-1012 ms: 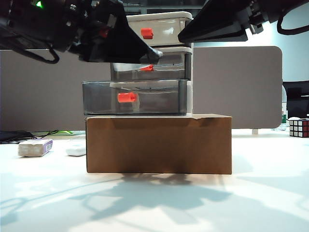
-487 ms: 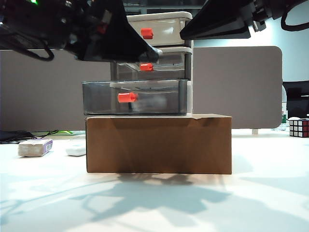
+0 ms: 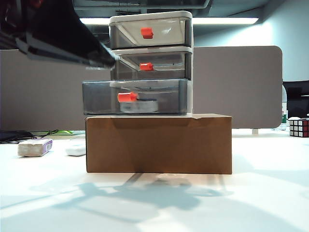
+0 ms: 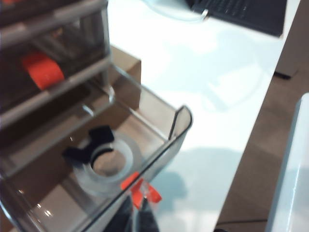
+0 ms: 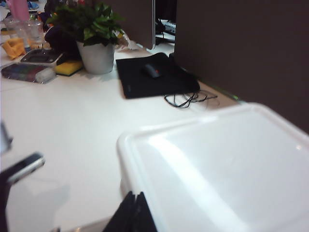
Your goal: Open the third layer of the drawer on the table, pick up the transparent tape on the table and put it in, and finally close the drawer.
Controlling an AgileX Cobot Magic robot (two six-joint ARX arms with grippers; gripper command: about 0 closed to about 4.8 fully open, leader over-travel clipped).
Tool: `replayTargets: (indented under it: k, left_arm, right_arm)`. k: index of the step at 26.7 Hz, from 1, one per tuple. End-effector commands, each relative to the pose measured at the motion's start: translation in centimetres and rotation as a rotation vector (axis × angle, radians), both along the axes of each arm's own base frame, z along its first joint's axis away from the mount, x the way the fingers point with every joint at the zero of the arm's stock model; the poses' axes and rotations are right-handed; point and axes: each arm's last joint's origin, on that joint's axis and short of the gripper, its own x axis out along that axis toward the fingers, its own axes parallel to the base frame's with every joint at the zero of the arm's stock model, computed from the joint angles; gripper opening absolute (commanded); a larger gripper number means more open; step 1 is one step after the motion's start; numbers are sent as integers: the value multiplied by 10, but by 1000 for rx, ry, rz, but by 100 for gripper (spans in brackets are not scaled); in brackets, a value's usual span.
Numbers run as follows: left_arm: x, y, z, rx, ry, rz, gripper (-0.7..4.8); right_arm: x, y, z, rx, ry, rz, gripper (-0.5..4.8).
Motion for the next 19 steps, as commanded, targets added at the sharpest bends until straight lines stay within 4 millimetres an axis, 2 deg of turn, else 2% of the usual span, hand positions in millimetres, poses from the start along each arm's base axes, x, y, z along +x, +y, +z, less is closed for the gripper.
replayTargets:
  k: [1,5,9,15,19]
  left_arm:
    - [2,-1,-2,10,8,25,-6]
    - [2,0,-7,52,39,46,-6]
    - [4,1,-10,96,29,118,-6]
    - [17,-8,-19,112,10,172,-6]
    - [30,-18,-20,73,-62,230,-6]
  right_arm:
    - [17,10,21,5,-29,-1,-5]
    - [52,32,31,-32,3,-3,-5]
    - [76,44,25,-108,96,-64,-5]
    - [77,43,13,-186,156,-103,-5]
    - [76,42,9,-220,167,-97,-5]
